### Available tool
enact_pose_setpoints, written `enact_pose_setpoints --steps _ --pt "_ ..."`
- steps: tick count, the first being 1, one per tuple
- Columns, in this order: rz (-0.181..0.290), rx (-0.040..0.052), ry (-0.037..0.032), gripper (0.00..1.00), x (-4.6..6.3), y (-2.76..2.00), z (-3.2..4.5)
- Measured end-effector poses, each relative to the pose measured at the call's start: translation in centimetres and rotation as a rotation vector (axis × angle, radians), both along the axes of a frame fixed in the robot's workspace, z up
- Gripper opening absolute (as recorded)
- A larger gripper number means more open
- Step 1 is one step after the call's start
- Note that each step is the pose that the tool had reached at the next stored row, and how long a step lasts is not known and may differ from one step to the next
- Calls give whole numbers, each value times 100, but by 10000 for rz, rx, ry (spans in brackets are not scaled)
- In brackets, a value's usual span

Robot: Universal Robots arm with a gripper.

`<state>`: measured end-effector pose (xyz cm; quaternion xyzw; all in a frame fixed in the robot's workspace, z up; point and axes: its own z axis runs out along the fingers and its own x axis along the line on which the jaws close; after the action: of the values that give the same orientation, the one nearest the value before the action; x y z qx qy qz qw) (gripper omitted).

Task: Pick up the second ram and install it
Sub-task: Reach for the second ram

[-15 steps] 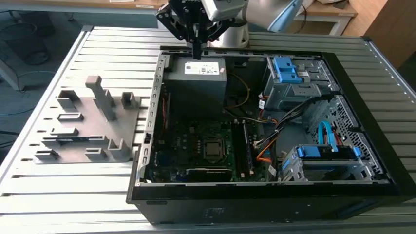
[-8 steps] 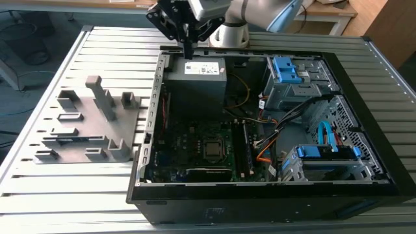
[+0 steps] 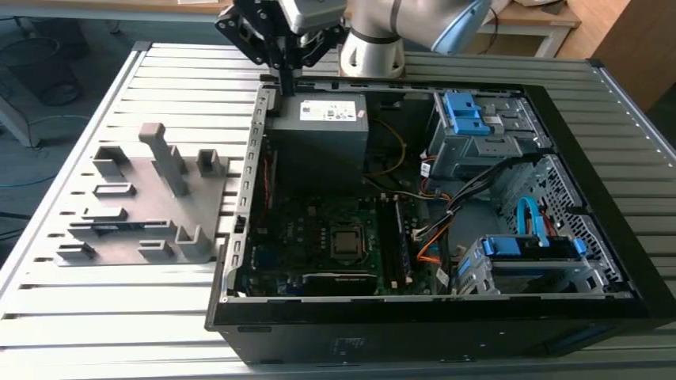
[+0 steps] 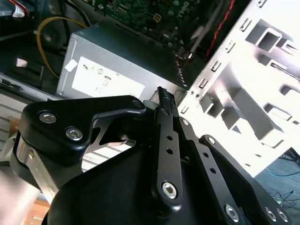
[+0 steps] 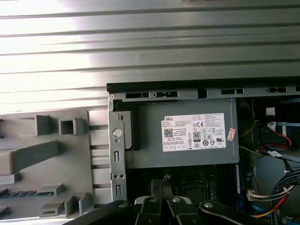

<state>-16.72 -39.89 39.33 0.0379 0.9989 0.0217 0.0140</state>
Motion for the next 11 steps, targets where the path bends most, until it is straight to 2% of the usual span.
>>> enact_pose_setpoints --steps 11 --pt "0 0 -1 10 -207 0 0"
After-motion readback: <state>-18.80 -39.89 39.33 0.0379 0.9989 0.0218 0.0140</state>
